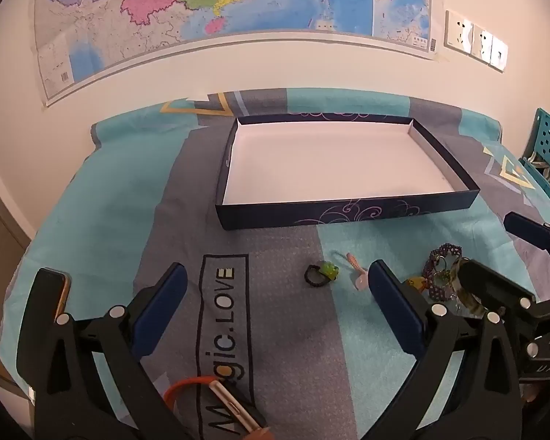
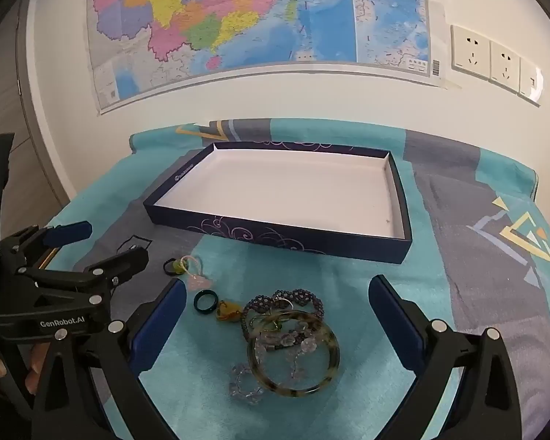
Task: Organize jewelry
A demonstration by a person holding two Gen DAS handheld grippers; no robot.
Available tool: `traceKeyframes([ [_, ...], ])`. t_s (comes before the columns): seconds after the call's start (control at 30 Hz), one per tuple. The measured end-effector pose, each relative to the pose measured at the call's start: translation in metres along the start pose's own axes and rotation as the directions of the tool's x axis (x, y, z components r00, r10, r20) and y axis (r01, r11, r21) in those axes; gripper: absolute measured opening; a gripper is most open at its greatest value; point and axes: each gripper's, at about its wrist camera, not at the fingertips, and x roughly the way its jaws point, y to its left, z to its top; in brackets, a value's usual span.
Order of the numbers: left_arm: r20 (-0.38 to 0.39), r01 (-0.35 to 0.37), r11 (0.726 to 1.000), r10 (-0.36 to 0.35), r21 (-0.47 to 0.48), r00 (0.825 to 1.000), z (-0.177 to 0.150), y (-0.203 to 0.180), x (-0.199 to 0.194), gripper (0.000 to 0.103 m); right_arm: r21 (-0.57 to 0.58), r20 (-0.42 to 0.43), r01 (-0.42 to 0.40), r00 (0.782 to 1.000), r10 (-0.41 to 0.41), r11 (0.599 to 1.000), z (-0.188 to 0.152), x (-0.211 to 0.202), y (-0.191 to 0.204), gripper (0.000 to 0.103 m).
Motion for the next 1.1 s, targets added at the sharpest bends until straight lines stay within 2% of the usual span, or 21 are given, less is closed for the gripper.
traceKeyframes([
  [0.23,0.012,0.007,1.0,-0.007,-0.014,1.0,-0.002,0.002,-0.002,0.097,-0.008,0.025,0.008,1.0,-0.008,1.0,-0.001,-0.002,0.004,0.096],
  [1.1,0.024,0.014,1.0,-0.014,-0.012,1.0,-0.002,0.004,-0.013,0.097,0.018,0.016,-0.01,1.0,0.009,1.0,-0.006,-0.003,0.002,0.096],
])
